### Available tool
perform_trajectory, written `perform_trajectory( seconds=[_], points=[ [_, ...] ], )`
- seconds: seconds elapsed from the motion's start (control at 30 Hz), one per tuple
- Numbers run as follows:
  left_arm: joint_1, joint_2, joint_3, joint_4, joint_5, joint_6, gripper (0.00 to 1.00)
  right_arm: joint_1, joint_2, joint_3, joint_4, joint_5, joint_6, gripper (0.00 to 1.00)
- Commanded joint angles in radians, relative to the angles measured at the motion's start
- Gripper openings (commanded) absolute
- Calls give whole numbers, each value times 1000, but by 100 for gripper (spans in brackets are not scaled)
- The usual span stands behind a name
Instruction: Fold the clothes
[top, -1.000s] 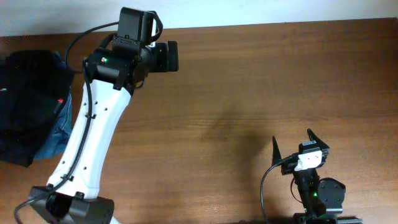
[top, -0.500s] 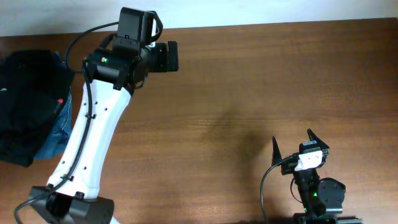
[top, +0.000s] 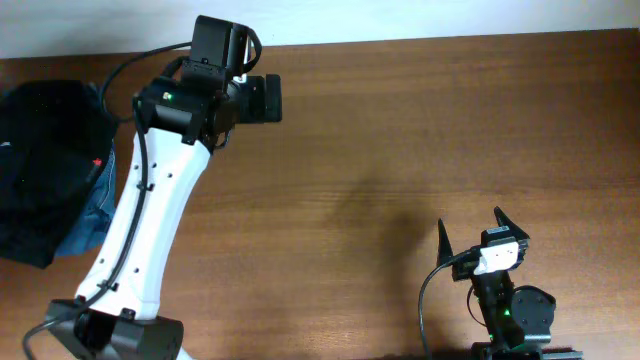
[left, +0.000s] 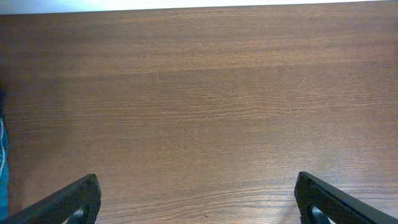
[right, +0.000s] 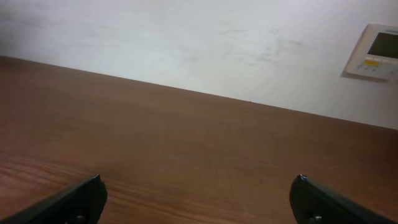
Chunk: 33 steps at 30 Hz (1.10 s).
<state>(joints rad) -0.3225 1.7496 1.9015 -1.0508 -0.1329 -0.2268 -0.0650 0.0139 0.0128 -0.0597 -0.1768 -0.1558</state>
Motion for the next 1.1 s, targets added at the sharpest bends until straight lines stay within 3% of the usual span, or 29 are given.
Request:
perform_trajectory(
  seconds=[0.0,0.3,0.4,0.6,0.8,1.07],
  points=[
    [0,-72,-1,1,-23,16,99,-9,-10,-7,-4,5,15,99],
    [1,-231,-8,5,-124,16,99,-9,-10,-7,-4,5,15,99],
    [3,-296,-91,87,-203,16,99,-9,-10,-7,-4,5,15,99],
    [61,-473,-462,433,-181,16,99,-9,-10,-7,-4,5,15,99],
    [136,-701,-912,766,-69,15,99,-9,-10,-7,-4,5,15,99],
    [178,-1001,-1355,1022,-13,-11,99,-9,-10,-7,-4,5,15,99]
  ],
)
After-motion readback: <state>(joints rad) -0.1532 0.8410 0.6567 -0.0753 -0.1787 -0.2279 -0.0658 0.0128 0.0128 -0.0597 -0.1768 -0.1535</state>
